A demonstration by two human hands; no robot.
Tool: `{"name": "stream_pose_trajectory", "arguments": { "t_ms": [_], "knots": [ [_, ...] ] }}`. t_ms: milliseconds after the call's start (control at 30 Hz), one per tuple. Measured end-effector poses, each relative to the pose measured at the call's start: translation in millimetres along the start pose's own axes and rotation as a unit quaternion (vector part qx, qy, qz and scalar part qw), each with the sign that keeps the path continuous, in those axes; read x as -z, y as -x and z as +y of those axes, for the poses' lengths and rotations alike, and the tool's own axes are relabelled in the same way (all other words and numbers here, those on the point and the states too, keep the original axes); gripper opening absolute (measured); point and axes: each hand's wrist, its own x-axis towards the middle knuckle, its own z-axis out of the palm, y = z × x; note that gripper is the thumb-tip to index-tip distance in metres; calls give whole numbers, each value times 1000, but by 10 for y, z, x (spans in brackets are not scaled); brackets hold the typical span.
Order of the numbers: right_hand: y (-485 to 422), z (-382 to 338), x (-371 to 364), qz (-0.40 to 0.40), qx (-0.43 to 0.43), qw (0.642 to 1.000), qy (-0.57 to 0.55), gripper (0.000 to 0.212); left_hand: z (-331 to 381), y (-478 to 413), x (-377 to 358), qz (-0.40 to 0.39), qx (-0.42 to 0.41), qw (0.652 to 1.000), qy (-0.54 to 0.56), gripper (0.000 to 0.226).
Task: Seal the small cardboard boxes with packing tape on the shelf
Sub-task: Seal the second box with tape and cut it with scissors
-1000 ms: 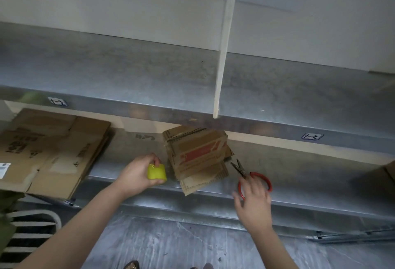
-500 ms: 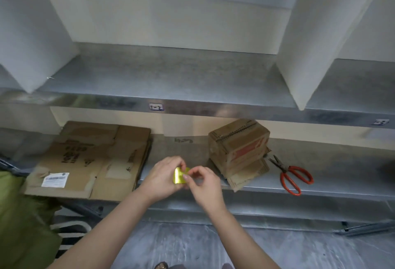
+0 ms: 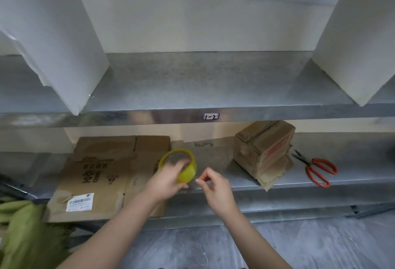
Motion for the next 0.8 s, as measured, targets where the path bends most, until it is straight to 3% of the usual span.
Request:
{"name": "stream_pose_trajectory", "arguments": {
  "t_ms": [100,233,400,500,633,800],
  "knots": [
    [21,8,-51,36,-18,999,-7,21,-82,-192,-36,5,25,999,-21,83],
    [-91,136,-100,80,-191,974,-89,23,-112,-394,-202,-16,9,997,-74,84],
    [-263,456,-183,55,-314,947,-48,21,-220,-565,-448,-72,1,994,-82,81],
    [-296,612,-224,34,-324,946,8,21,-259,-603,-551,-63,-26,994,-86,79],
    [-340,731,-232,-8,-273,949,155,16,-351,-564,-625,-47,-59,992,-102,76],
    [-295,779,-345,28,-228,943,239,21,-354,-519,-632,-11,-68,987,-142,76]
  ]
}}
